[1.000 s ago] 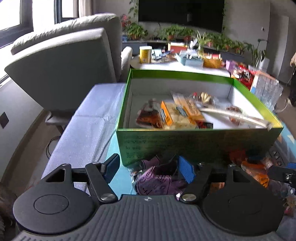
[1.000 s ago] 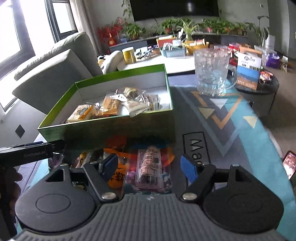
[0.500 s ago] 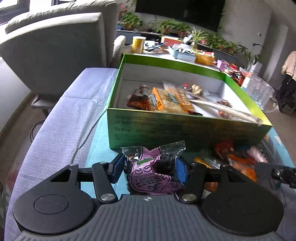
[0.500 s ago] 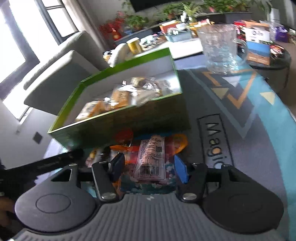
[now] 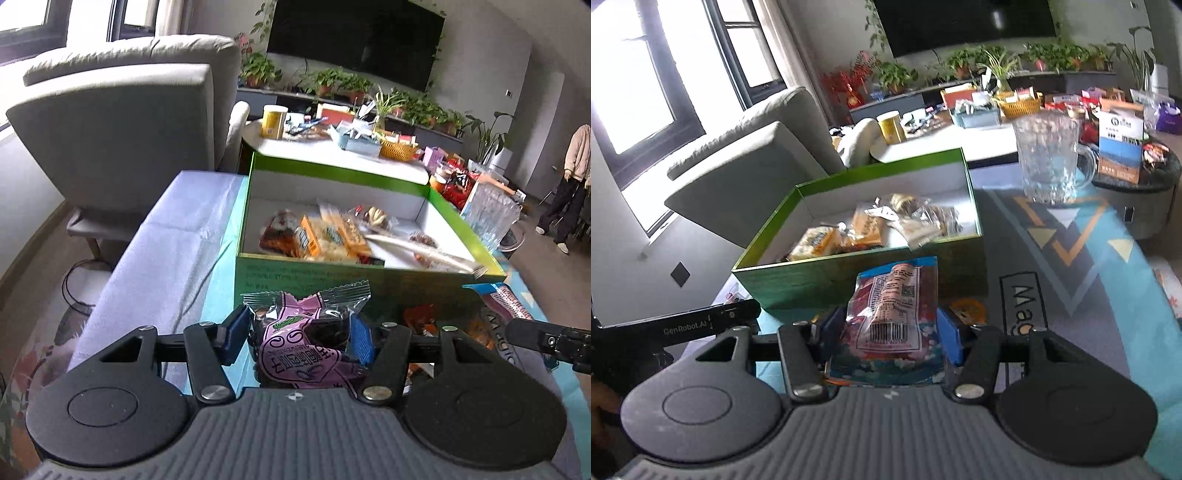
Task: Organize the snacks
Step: 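Grasp the purple packet with the left gripper while the right grasps the red packet, then lift both held packets and carry them over the green box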
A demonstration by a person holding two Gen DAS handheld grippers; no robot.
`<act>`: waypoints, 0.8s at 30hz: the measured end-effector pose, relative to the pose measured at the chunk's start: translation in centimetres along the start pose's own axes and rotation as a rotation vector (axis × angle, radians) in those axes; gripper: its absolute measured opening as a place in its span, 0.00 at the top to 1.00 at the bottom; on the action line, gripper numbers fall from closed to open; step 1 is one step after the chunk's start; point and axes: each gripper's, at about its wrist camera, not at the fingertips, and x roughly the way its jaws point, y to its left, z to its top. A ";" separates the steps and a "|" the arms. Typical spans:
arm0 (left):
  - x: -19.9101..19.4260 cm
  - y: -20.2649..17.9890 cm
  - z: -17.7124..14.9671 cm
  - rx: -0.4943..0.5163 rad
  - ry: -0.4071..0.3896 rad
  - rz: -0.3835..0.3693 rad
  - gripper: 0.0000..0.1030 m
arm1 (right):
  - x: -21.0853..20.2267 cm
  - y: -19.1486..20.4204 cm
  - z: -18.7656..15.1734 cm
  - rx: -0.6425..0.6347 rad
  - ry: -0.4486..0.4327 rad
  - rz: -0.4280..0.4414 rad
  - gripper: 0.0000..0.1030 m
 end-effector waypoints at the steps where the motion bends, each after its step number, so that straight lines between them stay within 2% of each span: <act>1: -0.2 -0.1 0.1 0.007 -0.008 0.000 0.48 | -0.1 0.1 0.1 -0.003 -0.005 0.003 0.60; 6: -0.7 -0.8 1.2 0.048 -0.049 0.004 0.48 | -0.5 0.6 0.9 -0.023 -0.042 0.017 0.60; 16: -0.1 -2.7 5.3 0.108 -0.144 -0.007 0.47 | -0.4 0.9 3.8 -0.066 -0.132 0.008 0.59; 24: 0.8 -3.3 7.9 0.120 -0.179 0.000 0.47 | 0.5 0.6 5.0 -0.075 -0.150 -0.007 0.59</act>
